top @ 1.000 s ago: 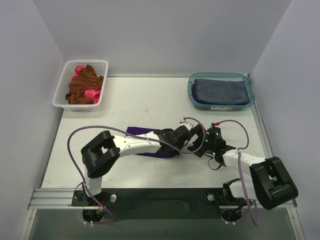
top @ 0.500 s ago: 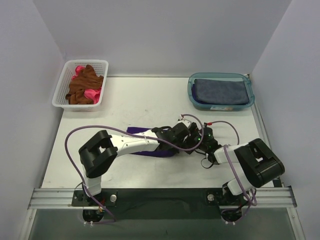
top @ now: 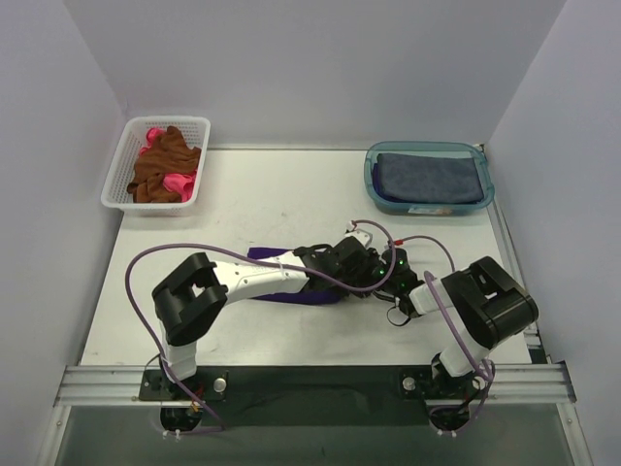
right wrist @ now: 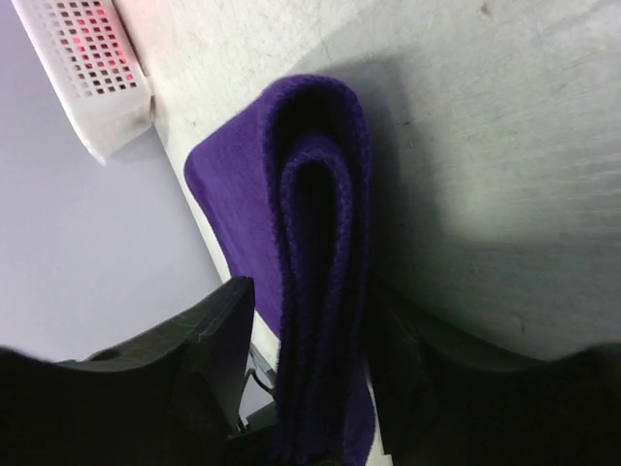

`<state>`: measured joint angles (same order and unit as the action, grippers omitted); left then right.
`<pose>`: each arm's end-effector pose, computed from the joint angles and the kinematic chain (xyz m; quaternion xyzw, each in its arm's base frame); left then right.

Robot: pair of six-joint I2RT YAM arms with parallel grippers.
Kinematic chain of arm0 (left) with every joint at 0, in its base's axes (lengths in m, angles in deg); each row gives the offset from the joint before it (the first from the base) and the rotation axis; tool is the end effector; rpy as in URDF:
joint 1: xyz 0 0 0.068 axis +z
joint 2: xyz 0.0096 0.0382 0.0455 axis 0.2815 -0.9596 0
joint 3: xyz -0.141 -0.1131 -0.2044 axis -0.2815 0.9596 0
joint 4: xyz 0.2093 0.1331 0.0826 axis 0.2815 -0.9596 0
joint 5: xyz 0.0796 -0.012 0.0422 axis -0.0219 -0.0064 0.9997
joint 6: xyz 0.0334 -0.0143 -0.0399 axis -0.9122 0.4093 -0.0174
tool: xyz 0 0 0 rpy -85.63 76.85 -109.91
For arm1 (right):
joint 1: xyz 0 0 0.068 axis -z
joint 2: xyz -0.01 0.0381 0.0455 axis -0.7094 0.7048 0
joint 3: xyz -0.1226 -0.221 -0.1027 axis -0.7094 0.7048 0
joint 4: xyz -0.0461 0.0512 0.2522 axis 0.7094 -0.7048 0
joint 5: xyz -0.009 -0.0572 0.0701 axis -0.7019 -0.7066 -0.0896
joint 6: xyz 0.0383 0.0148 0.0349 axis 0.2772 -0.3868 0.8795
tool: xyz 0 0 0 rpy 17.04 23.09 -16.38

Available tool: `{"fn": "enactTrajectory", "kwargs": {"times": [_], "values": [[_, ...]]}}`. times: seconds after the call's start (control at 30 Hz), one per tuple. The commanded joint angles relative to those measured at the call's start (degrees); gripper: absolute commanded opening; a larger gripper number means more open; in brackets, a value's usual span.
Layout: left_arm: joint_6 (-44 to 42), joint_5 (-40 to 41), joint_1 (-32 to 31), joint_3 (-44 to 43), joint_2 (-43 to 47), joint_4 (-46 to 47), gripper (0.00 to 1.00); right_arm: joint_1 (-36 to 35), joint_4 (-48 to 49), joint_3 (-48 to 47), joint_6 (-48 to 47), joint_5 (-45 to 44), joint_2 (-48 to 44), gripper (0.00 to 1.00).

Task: Fold and stack the towels
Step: Neatly place the folded towel into the bin

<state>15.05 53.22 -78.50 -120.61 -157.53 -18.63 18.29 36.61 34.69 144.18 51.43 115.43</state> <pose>0.1938 -0.3499 0.2009 0.2372 0.9163 -0.1442 0.2888 0.2212 0.1281 0.1230 0.2341 0.7680 0.5543 0.2195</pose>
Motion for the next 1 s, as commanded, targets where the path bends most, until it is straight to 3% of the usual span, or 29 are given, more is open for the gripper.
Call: {"fn": "enactTrajectory", "kwargs": {"times": [0.0, 0.03, 0.17, 0.2, 0.27, 0.3, 0.43, 0.53, 0.67, 0.77, 0.8, 0.97], "values": [[0.3, -1.0, 0.1, -2.3, 1.5, 3.2, 0.01, -0.7, -7.6, 0.3, -3.0, 0.3, 0.6, 0.35], [0.3, -1.0, 0.1, -2.4, 1.5, 3.2, 0.03, -0.7, -7.7, 0.2, -3.2, 0.2, 0.5, 0.28], [0.3, -1.8, 0.1, -2.0, 2.0, 3.2, 0.28, -0.1, -8.9, -1.3, -5.5, 0.9, 0.1, 0.0], [0.3, -1.9, 0.1, -1.8, 2.6, 3.3, 0.4, 0.2, -9.3, -1.5, -6.0, 1.3, -0.2, 0.0], [0.5, -2.1, 0.0, -0.8, 3.6, 3.2, 0.52, 1.1, -10.6, -2.3, -8.5, 1.8, -0.9, 0.0], [0.7, -2.1, 0.0, -0.4, 4.9, 3.2, 0.65, 1.6, -12.3, -3.2, -9.3, 2.1, -1.5, 0.0], [0.3, -2.6, 0.6, 1.6, 10.0, 2.6, 0.85, 4.1, -18.7, -7.3, -15.6, 4.1, -2.9, 0.0], [-0.2, -4.5, 2.8, 3.4, 15.7, 0.4, 0.9, 5.7, -27.5, -14.4, -24.2, 5.4, -3.5, 0.0], [-1.7, -9.0, 10.5, 9.3, 26.3, -1.5, 0.93, 7.1, -38.7, -23.7, -34.8, 4.4, -3.1, 0.0], [-5.1, -12.7, 21.4, 14.3, 34.5, -3.5, 0.97, 8.8, -45.7, -33.1, -41.5, 4.1, -0.9, 0.0], [-6.4, -12.7, 28.2, 16.2, 37.7, -4.8, 0.98, 9.5, -49.6, -35.6, -43.3, 3.5, 0.9, 0.0], [-13.5, -15.8, 44.6, 20.9, 42.7, -6.8, 0.97, 11.5, -60.4, -52.4, -52.2, 3.3, 8.3, 0.0]]}}
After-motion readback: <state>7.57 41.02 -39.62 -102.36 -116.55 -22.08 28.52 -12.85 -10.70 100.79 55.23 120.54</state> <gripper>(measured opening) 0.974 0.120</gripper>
